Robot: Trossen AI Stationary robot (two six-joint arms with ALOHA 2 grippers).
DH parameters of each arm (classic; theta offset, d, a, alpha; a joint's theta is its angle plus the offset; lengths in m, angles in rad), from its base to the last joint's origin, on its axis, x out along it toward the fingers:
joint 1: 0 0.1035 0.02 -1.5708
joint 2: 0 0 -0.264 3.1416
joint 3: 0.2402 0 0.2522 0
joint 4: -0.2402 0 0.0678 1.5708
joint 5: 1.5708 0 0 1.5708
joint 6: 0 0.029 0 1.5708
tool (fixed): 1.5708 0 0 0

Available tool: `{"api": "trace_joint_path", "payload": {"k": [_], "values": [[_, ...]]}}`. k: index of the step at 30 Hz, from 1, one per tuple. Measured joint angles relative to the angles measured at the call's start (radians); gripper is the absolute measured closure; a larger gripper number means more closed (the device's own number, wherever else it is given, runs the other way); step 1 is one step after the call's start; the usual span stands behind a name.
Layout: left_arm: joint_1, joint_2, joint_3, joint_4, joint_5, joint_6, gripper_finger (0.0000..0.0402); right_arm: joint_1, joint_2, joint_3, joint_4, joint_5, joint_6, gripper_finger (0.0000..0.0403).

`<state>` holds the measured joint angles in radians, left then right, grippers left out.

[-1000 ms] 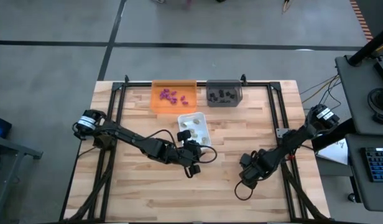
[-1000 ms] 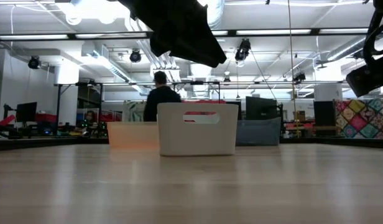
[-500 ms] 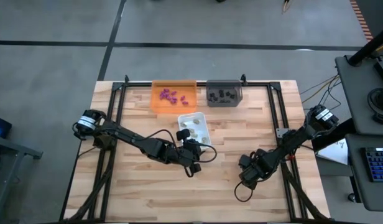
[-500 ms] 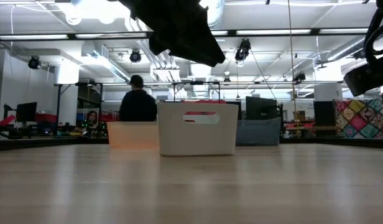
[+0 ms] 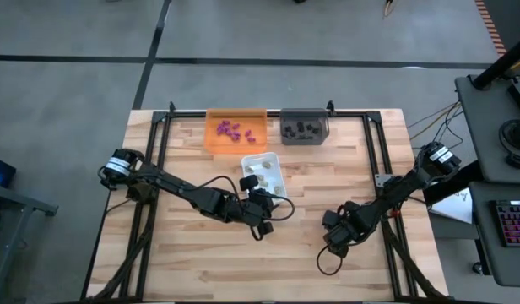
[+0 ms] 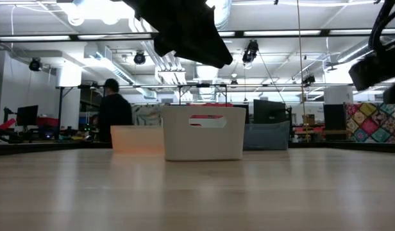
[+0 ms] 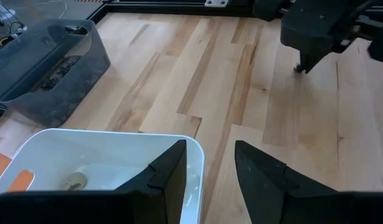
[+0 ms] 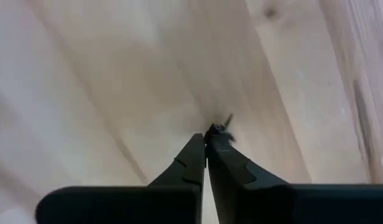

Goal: Sort Halloween decoration
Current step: Put the black spider toy into the black bin

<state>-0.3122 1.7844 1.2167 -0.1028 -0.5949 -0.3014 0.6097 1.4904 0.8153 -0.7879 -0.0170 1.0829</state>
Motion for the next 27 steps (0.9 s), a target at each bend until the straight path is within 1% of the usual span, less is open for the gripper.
{"api": "trace_joint_path", "payload": {"k": [7,12,19,24,27], "values": [[-0.006,0.0,0.0,0.016,0.0,0.002,0.0284,0.0,-0.059,0.027,0.001,0.008,-0.062,0.0394],[-0.023,0.0,0.0,0.035,0.001,0.016,0.0284,0.0,-0.125,0.027,0.004,0.095,-0.107,0.0394],[-0.065,0.0,0.0,0.105,0.002,0.076,0.0284,0.0,-0.249,0.023,0.045,0.242,-0.185,0.0394],[-0.1,-0.003,0.0,0.154,0.002,0.129,0.0284,-0.003,-0.343,0.009,0.146,0.325,-0.275,0.0394],[-0.129,-0.004,0.0,0.2,0.008,0.225,0.0284,-0.02,-0.388,0.0,0.239,0.352,-0.361,0.0394]]}}
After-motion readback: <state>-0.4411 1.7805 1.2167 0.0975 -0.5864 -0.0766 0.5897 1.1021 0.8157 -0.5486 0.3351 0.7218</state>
